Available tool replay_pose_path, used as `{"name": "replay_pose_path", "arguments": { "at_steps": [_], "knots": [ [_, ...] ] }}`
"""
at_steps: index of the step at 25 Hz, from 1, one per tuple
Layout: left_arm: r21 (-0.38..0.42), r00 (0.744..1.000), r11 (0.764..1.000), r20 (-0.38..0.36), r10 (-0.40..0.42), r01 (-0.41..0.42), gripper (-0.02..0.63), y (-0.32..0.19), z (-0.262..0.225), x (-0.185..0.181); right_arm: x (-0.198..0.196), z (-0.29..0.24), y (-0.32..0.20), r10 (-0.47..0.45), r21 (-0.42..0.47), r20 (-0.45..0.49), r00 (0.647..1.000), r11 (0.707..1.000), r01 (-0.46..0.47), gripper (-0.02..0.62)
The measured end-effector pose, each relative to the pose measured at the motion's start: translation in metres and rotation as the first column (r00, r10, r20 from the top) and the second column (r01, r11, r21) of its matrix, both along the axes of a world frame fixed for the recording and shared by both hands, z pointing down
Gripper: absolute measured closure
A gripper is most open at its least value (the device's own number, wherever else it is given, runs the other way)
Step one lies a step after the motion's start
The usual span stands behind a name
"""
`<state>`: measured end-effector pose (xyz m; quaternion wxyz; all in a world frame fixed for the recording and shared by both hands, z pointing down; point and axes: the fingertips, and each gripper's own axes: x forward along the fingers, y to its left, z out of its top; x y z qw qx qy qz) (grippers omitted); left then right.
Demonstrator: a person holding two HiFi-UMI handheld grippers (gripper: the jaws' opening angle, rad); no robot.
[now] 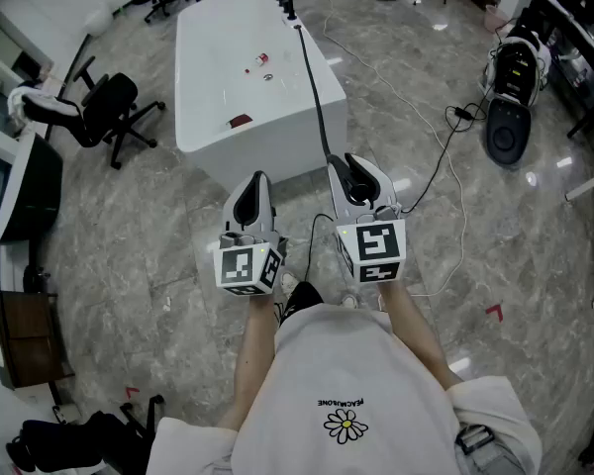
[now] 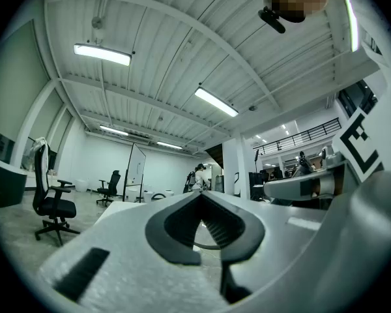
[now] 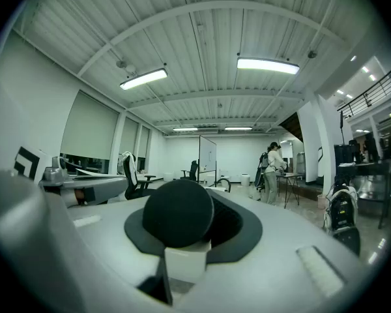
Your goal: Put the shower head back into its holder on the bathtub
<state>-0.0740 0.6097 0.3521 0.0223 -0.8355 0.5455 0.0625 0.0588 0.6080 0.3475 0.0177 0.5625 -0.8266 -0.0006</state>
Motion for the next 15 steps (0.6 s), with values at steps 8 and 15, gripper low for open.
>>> {"name": "replay_pose_path", "arguments": {
  "at_steps": [8, 15],
  "knots": [
    [-0.034, 1.000, 0.999, 0.008, 0.004, -0.004, 0.606, 0.005, 0.017, -0.001, 0.008, 0.009, -0.001, 0.025, -0.011, 0.017, 1.000, 1.000, -0.025, 0.494],
    [-0.059, 1.000, 0.998, 0.009, 0.012, -0.012, 0.606, 0.006, 0.025, -0.001, 0.011, 0.005, -0.006, 0.021, -0.015, 0.068, 0.997, 1.000, -0.020, 0.494]
  ]
}}
